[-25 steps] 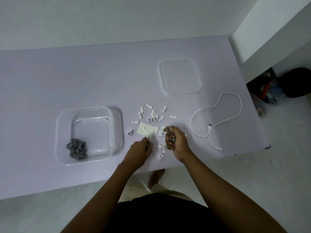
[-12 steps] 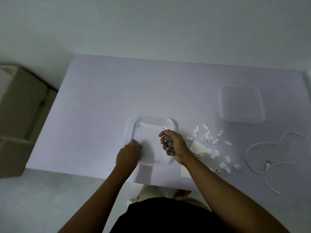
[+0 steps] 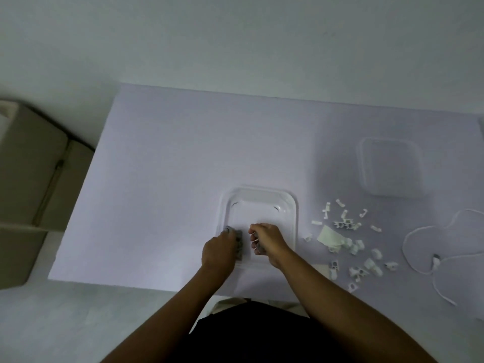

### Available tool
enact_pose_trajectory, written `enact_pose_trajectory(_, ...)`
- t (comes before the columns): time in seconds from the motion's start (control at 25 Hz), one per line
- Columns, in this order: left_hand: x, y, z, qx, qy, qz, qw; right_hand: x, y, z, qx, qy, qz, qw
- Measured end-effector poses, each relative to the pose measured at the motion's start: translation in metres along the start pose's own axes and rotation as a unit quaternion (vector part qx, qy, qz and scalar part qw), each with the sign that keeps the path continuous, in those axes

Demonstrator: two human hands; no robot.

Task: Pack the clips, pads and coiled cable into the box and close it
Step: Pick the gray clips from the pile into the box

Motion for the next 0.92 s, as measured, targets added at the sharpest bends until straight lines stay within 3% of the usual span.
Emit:
enact_pose_trajectory(0.16, -0.008, -0.002, -0.015, 0.027, -0.057, 0.047, 0.997, 0.010, 0.001, 0.005, 0.025, 0.002, 0.002, 1.000)
enact_pose_trajectory(0.24, -0.014, 0.000, -0.032, -0.004, -0.158, 0.099, 0.982, 0.013, -0.004, 0.002, 0.028, 0.011, 0.000, 1.000)
enact_pose_trajectory(0.32, -0.015, 0.006, -0.052, -0.078, -0.306, 0.125, 0.941, 0.019, -0.002, 0.000, 0.027, 0.030, -0.009, 0.999)
enact_pose_trajectory(0.36, -0.009, 0.012, -0.061, -0.115, -0.389, 0.101, 0.908, 0.022, -0.001, 0.000, 0.026, 0.027, -0.012, 0.999)
enact_pose_trajectory(0.48, 0.016, 0.022, -0.063, -0.160, -0.571, -0.043, 0.804, 0.032, 0.000, -0.001, 0.017, -0.017, -0.022, 0.999)
enact_pose_trajectory(0.52, 0.021, 0.022, -0.060, -0.157, -0.588, -0.072, 0.790, 0.034, -0.001, -0.002, 0.014, -0.025, -0.026, 0.999)
enact_pose_trajectory(0.64, 0.020, 0.020, -0.045, -0.113, -0.581, -0.073, 0.803, 0.036, -0.007, -0.004, 0.012, -0.033, -0.042, 0.999)
enact_pose_trajectory(0.8, 0.018, 0.021, -0.034, -0.114, -0.627, -0.052, 0.769, 0.031, -0.012, -0.005, 0.004, -0.047, -0.039, 0.998)
enact_pose_trajectory(0.92, 0.023, 0.022, -0.034, -0.123, -0.628, -0.040, 0.767, 0.023, -0.016, -0.006, 0.000, -0.027, -0.043, 0.999)
Point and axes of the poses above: each hand's wrist, its own y-axis towards the middle knuckle, its own x-axis out of the palm, z = x × y, the point moved 6 cm from there along y, towards the middle knuckle, and after that the axes turned 3 degrees about -z, right-handed, at the moved point
